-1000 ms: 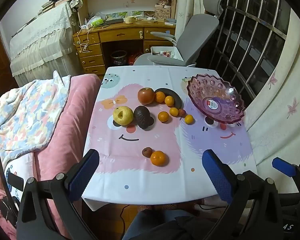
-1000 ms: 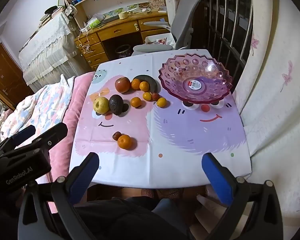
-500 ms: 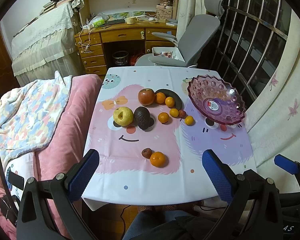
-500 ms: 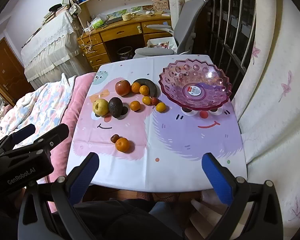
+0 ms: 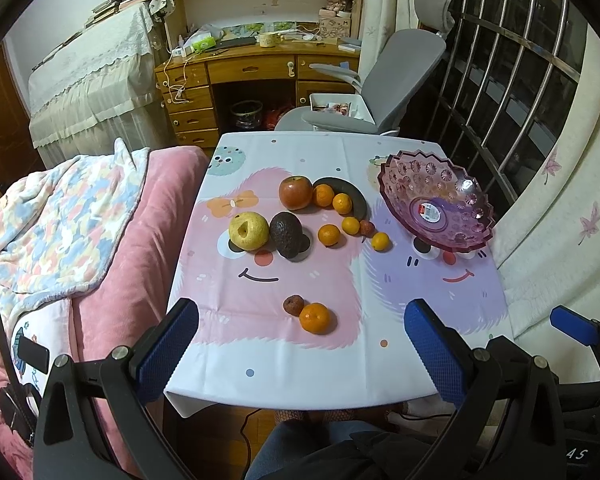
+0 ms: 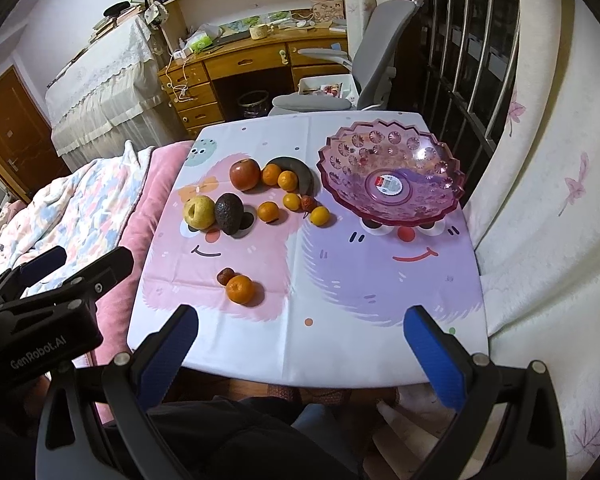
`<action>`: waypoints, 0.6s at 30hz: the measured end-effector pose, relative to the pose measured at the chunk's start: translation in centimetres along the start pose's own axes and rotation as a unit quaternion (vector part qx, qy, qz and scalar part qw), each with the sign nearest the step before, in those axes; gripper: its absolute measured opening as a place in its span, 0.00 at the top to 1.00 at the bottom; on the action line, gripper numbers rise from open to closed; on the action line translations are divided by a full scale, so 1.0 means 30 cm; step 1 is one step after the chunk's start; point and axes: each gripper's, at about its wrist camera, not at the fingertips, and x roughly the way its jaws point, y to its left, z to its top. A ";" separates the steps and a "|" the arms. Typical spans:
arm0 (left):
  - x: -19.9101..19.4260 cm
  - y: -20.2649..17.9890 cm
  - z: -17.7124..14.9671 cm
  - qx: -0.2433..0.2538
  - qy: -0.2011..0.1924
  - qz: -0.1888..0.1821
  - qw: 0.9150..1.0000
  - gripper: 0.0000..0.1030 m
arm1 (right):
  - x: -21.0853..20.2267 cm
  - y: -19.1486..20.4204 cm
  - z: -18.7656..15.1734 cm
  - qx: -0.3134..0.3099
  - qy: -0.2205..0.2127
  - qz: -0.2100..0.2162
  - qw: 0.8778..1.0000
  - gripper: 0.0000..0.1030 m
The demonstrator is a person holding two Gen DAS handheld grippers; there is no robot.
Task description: Organize fruits
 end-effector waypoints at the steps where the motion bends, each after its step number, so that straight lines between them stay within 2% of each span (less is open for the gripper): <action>1: 0.000 0.000 -0.001 -0.001 0.001 0.000 1.000 0.01 | 0.000 -0.001 0.001 -0.001 -0.001 0.003 1.000 0.00; 18: 0.009 -0.056 -0.008 -0.025 0.011 0.023 0.999 0.01 | 0.020 -0.076 0.042 -0.027 0.007 0.040 0.999 0.00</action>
